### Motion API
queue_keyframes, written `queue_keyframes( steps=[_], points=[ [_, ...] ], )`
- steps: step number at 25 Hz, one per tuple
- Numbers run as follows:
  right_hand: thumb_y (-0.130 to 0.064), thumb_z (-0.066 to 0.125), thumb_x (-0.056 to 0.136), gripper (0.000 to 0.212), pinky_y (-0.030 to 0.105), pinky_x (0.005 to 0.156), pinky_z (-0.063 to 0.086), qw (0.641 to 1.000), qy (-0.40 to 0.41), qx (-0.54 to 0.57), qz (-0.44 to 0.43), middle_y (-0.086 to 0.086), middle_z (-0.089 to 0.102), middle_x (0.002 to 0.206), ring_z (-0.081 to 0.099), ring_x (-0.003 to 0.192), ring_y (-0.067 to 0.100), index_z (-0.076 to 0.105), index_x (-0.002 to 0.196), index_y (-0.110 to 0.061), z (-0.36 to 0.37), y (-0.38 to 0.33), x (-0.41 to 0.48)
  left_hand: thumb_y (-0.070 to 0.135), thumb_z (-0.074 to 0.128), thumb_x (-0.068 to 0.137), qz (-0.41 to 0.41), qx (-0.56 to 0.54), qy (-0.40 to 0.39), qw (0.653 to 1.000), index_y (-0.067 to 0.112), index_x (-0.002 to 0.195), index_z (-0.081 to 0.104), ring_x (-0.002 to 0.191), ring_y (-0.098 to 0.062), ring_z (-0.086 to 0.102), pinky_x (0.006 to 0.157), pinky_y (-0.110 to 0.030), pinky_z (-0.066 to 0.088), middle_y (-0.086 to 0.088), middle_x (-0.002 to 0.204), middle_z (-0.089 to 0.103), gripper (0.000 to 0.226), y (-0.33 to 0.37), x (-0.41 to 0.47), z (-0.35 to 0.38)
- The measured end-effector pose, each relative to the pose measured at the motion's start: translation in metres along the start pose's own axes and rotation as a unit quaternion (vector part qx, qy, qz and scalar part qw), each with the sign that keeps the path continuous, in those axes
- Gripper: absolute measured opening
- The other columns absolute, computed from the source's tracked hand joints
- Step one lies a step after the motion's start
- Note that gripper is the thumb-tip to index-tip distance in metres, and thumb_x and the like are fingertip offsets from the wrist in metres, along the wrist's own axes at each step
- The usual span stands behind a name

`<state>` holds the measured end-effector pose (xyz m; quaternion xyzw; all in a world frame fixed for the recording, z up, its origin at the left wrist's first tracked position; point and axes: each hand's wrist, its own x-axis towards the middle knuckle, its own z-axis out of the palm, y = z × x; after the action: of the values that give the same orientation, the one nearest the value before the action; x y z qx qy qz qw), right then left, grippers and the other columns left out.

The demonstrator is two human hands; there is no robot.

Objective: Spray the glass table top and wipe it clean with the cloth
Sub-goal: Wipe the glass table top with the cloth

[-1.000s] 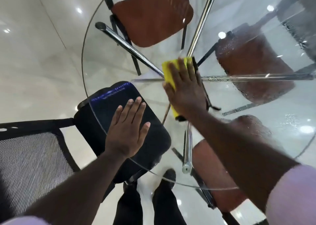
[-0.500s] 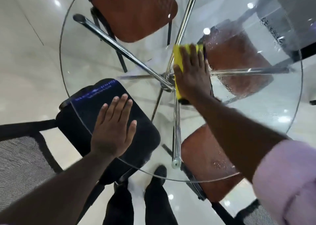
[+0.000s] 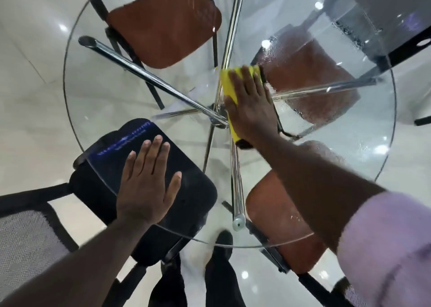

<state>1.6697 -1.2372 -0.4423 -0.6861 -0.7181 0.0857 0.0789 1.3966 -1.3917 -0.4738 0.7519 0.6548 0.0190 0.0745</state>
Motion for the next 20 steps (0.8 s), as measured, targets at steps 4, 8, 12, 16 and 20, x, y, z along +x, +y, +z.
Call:
queue_keyframes(
  steps=[4,8,12,16,20],
  points=[
    [-0.058,0.022,0.114,0.066,0.052,0.137,0.005,0.990,-0.043,0.010,0.136,-0.006,-0.013,0.183,-0.007,0.170,0.024,-0.004,0.173,-0.040,-0.011,0.007,-0.161,0.055,0.033,0.104,-0.005,-0.007,0.001,1.000,0.014,0.167,0.020,0.164,-0.026,0.011,0.131,-0.054,0.014,-0.005,0.177,0.011,0.076,0.004,-0.001,-0.003],
    [-0.059,0.023,0.111,0.068,0.056,0.135,0.014,0.997,-0.040,-0.023,0.066,0.001,0.001,0.184,0.003,0.170,0.030,0.007,0.174,-0.037,-0.004,0.031,-0.098,0.058,0.030,0.105,0.001,-0.005,0.001,1.000,0.015,0.168,0.015,0.164,-0.025,0.008,0.132,-0.052,0.011,-0.005,0.178,0.008,0.078,0.001,0.000,0.003],
    [-0.058,0.024,0.109,0.071,0.059,0.134,0.015,0.995,0.008,-0.027,0.099,0.006,0.005,0.184,0.008,0.169,0.035,0.012,0.174,-0.031,0.008,0.015,0.021,0.057,0.029,0.105,0.007,0.001,0.023,1.000,0.016,0.168,0.014,0.164,-0.023,0.006,0.133,-0.048,0.006,-0.004,0.178,0.009,0.077,-0.003,0.001,0.008],
    [-0.056,0.039,0.110,0.067,0.053,0.133,0.023,0.992,-0.022,-0.040,-0.120,0.000,0.019,0.182,0.016,0.169,0.028,0.026,0.172,-0.035,0.011,-0.037,-0.084,0.060,0.023,0.105,0.008,-0.001,0.001,1.000,0.016,0.168,0.013,0.164,-0.025,0.006,0.133,-0.049,0.006,-0.004,0.178,0.008,0.077,-0.001,-0.003,-0.002],
    [-0.050,0.043,0.114,0.062,0.059,0.129,0.033,0.984,-0.001,-0.054,-0.167,0.010,0.031,0.178,0.026,0.165,0.040,0.027,0.171,-0.031,-0.001,0.069,-0.162,0.058,0.030,0.105,0.009,-0.020,0.003,1.000,0.014,0.167,0.016,0.164,-0.028,0.009,0.133,-0.050,0.007,-0.007,0.177,0.011,0.078,-0.003,-0.001,0.002]
  ],
)
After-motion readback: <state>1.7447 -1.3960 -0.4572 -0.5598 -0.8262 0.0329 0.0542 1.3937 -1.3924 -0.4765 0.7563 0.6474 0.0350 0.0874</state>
